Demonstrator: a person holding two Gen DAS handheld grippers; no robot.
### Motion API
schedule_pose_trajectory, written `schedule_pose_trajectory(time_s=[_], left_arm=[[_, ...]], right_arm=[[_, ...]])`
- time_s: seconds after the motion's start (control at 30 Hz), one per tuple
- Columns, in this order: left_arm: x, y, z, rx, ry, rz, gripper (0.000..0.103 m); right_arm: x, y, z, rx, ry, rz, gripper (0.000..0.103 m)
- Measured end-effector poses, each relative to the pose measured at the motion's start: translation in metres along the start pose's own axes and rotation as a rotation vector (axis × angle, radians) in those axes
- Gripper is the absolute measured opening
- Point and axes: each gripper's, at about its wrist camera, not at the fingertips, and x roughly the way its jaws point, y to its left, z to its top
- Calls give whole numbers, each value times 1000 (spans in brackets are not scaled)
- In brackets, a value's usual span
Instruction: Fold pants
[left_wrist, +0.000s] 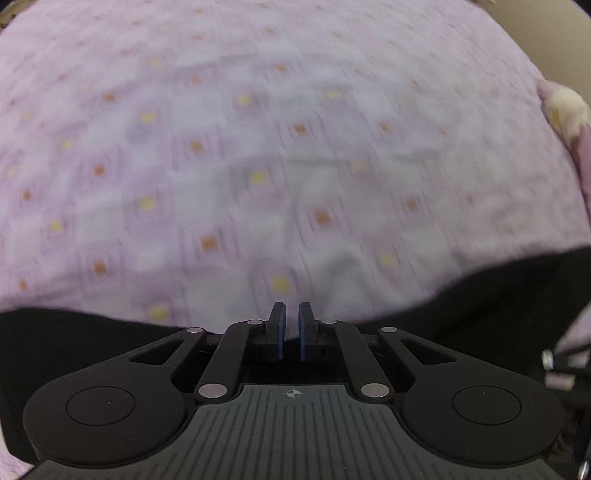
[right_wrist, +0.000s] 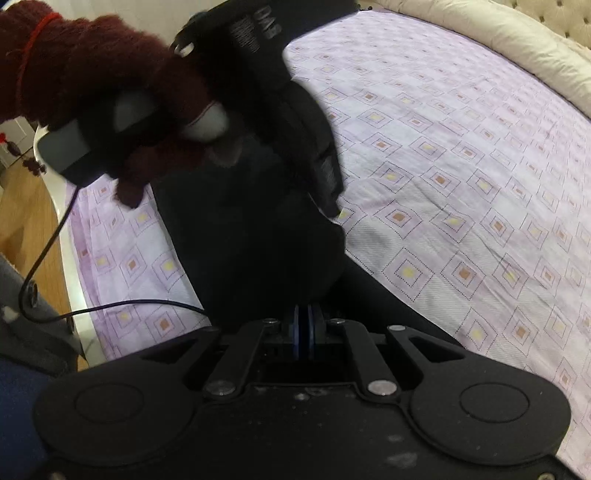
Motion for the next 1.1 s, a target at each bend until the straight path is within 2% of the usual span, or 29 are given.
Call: schedule_pose_trajectory(time_s=[0.1, 0.13, 0.17, 0.2, 0.3, 0.43, 0.57, 0.7, 0.8, 0.97, 1.1], left_arm=[[-11, 0, -17, -15, -36, -8, 7], [-17, 3, -21, -33, -50, -18, 7], [-21, 5, -24, -52, -63, -31, 7], [-24, 8, -27, -69, -70, -42, 7], [-31, 7, -33, -73, -86, -54, 7], [-30, 3, -37, -62, -80, -71, 7], [-35, 5, -42, -66, -94, -77, 7], [-49, 9, -45, -75, -145, -34, 7], [-54, 17, -47, -95, -153, -14, 8], [-40, 39, -49, -168, -105, -5, 8], [-19, 49, -49, -203, -52, -30, 8]], right_arm=[[-2, -2, 0, 16, 4, -4, 14], [-3, -4, 0, 26, 1, -10, 19], [-5, -6, 0, 40, -4, -13, 32], [-7, -9, 1, 57, -14, -16, 37], [-8, -19, 6, 107, -20, 21, 38], [8, -29, 14, 151, 23, 131, 41], [27, -26, 21, 118, 62, 180, 44], [36, -23, 30, 96, 49, 172, 45], [40, -30, 39, 125, 24, 156, 46], [44, -49, 51, 202, -13, 143, 46], [47, -61, 60, 260, -28, 161, 46]])
